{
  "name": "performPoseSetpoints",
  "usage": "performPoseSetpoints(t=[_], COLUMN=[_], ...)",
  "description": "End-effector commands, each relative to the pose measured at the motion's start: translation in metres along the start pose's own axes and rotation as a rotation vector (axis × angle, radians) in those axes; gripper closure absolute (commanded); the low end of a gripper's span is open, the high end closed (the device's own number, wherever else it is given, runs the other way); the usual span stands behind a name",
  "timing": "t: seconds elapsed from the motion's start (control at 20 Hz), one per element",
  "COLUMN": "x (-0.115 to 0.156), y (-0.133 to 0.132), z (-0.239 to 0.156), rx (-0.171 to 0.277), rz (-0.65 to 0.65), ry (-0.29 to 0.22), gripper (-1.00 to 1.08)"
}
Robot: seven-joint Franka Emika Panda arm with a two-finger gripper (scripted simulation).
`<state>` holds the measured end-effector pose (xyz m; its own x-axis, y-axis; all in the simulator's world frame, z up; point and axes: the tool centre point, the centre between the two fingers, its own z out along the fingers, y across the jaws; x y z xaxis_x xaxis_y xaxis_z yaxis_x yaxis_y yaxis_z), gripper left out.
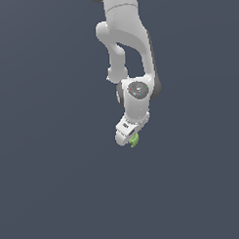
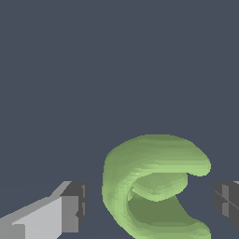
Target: Pick up the object and move it to a goal position.
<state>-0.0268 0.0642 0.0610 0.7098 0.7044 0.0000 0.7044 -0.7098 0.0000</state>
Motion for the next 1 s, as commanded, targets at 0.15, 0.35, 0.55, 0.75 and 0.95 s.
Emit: performPoseSetpoints(t=[0.15, 0.35, 0.55, 0.75, 0.95], x=[-0.0001, 0.0003, 0.0003, 0.0003, 0.0008], y=[0.0001, 0.0005, 0.0005, 0.0005, 0.0015], z=[0.0192, 0.0214, 0.0214, 0.0214, 0.0198], rx=[0.000, 0.000, 0.000, 0.000, -0.001], rz=[-0.002, -0.002, -0.002, -0.002, -0.001], ry=[0.000, 0.000, 0.000, 0.000, 0.001], gripper=[-0.92, 1.08, 1.08, 1.08, 1.08])
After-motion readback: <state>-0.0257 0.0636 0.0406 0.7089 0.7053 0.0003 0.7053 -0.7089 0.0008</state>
